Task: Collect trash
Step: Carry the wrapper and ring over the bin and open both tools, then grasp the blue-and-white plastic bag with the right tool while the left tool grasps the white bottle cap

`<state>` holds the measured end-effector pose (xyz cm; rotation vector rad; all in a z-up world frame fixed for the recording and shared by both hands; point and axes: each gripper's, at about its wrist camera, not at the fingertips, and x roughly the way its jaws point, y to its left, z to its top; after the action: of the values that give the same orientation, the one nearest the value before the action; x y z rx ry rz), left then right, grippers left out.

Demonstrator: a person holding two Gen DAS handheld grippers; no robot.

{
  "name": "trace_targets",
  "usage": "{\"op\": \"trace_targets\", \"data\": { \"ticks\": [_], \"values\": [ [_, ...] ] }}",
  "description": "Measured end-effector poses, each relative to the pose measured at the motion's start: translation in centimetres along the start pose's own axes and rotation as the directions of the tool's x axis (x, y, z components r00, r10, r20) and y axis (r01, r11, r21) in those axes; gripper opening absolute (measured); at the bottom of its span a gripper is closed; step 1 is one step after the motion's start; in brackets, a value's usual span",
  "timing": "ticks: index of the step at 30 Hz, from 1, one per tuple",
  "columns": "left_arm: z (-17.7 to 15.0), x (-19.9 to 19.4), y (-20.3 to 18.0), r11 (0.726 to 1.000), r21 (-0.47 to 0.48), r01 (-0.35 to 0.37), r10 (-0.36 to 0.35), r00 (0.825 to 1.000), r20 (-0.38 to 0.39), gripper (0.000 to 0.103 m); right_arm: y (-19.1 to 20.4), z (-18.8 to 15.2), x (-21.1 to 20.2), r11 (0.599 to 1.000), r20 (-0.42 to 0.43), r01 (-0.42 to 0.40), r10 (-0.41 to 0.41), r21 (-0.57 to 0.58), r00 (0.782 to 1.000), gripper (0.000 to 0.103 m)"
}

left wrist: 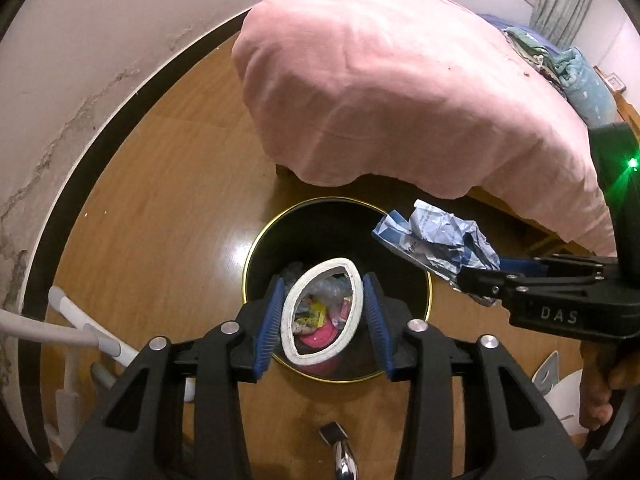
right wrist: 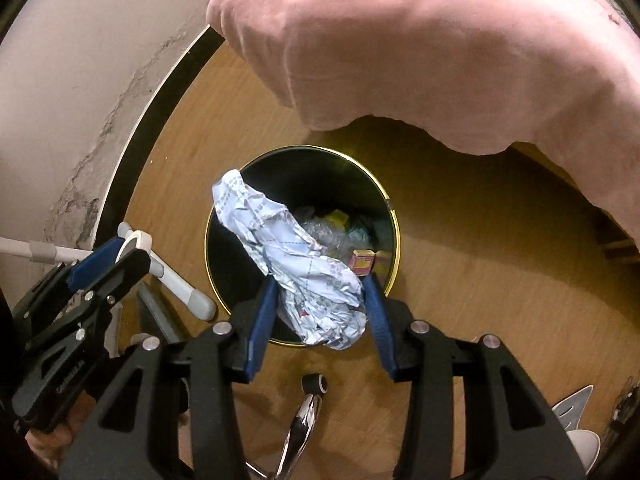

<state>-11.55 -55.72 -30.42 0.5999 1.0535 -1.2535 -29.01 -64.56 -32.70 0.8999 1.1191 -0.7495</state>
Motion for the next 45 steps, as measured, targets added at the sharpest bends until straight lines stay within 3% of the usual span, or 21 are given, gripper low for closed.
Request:
{"op": "trace_targets", "data": {
  "ticks": [2, 11, 13, 14, 15, 18, 22, 27, 30, 32, 35, 37, 39, 40, 41, 43, 44, 45],
  "values": [
    [-0.1, -0.2, 0.0, 1.000, -0.007, -0.002, 0.002, 1.000, -0.005, 0.051, 0.1, 0.1, 0.1, 1.000, -0.007, -0.009, 0.009, -0.005, 1.000, 0.045],
    [-0.4, -0.5, 0.3, 1.000, -0.024, 0.013, -0.013, 1.000, -0.004, 0.057, 0.7, 0.8, -0.2, 0.999, 0.007, -0.022, 0.023, -0.028, 1.000, 0.046],
    [-0.5, -0.6, 0.4, 1.000, -0.027, 0.012, -0.012, 1.000, -0.002, 0.059, 1.0, 1.1, -0.7, 0.999, 0.023, -0.031, 0.032, -0.028, 0.999, 0.051],
    [-0.6, -0.8, 0.4, 0.999, -0.028, 0.015, -0.015, 1.000, 0.001, 0.063, 1.1, 1.3, -1.1, 0.999, 0.032, -0.040, 0.041, -0.023, 0.999, 0.066],
    [-0.6, -1.1, 0.4, 0.999, -0.031, 0.018, -0.018, 1.000, 0.006, 0.065, 1.1, 1.4, -1.6, 0.999, 0.044, -0.045, 0.046, -0.021, 0.998, 0.070],
    [-0.6, -2.4, -0.2, 0.999, -0.011, 0.032, -0.032, 0.999, 0.021, 0.079, 1.5, 1.6, -3.9, 0.999, 0.078, -0.044, 0.046, -0.029, 0.996, 0.070],
    [0.4, -6.9, -2.1, 0.999, 0.038, 0.034, -0.037, 0.996, 0.076, 0.086, 1.3, 2.1, -9.0, 0.998, 0.160, -0.053, 0.055, -0.017, 0.986, 0.070],
    [1.5, -17.0, -5.0, 0.991, 0.125, 0.051, -0.075, 0.978, 0.196, 0.092, 3.0, 1.8, -18.6, 0.994, 0.300, -0.062, 0.086, -0.087, 0.950, 0.074],
    [0.3, -24.3, -5.0, 0.990, 0.130, 0.049, -0.083, 0.960, 0.266, 0.093, 7.2, 0.8, -23.7, 0.980, 0.369, -0.056, 0.125, -0.191, 0.921, 0.075],
    [-2.0, -29.1, -3.3, 0.995, 0.099, 0.031, -0.061, 0.949, 0.310, 0.094, 11.6, -0.4, -25.8, 0.950, 0.371, -0.092, 0.204, -0.298, 0.906, 0.075],
    [-6.7, -35.1, 1.6, 0.998, -0.042, -0.035, 0.047, 0.940, 0.339, 0.094, 20.5, -3.2, -26.8, 0.856, 0.308, -0.140, 0.324, -0.497, 0.894, 0.076],
    [-10.6, -38.8, 5.6, 0.983, -0.155, -0.102, 0.150, 0.929, 0.337, 0.094, 26.7, -5.5, -26.6, 0.756, 0.231, -0.180, 0.403, -0.629, 0.886, 0.076],
    [-14.5, -42.0, 9.4, 0.943, -0.268, -0.197, 0.278, 0.909, 0.310, 0.094, 33.4, -8.3, -26.2, 0.627, 0.126, -0.236, 0.477, -0.743, 0.870, 0.076],
    [-16.9, -43.8, 11.6, 0.907, -0.336, -0.253, 0.353, 0.892, 0.283, 0.094, 37.5, -10.0, -26.0, 0.539, 0.049, -0.274, 0.508, -0.796, 0.860, 0.076],
    [-19.2, -45.4, 13.9, 0.862, -0.406, -0.305, 0.422, 0.874, 0.241, 0.094, 40.0, -11.1, -25.8, 0.488, 0.010, -0.287, 0.519, -0.825, 0.855, 0.076],
    [-23.1, -47.9, 17.4, 0.779, -0.518, -0.353, 0.500, 0.849, 0.173, 0.094, 46.5, -13.9, -25.7, 0.356, -0.072, -0.298, 0.528, -0.886, 0.846, 0.076],
    [-25.2, -49.2, 19.2, 0.730, -0.580, -0.361, 0.527, 0.838, 0.142, 0.094, 48.6, -15.0, -25.5, 0.310, -0.099, -0.300, 0.527, -0.902, 0.844, 0.076],
    [-26.6, -50.0, 20.4, 0.700, -0.618, -0.359, 0.538, 0.834, 0.125, 0.094, 51.0, -15.8, -25.4, 0.264, -0.127, -0.302, 0.524, -0.916, 0.842, 0.076]
  ]
}}
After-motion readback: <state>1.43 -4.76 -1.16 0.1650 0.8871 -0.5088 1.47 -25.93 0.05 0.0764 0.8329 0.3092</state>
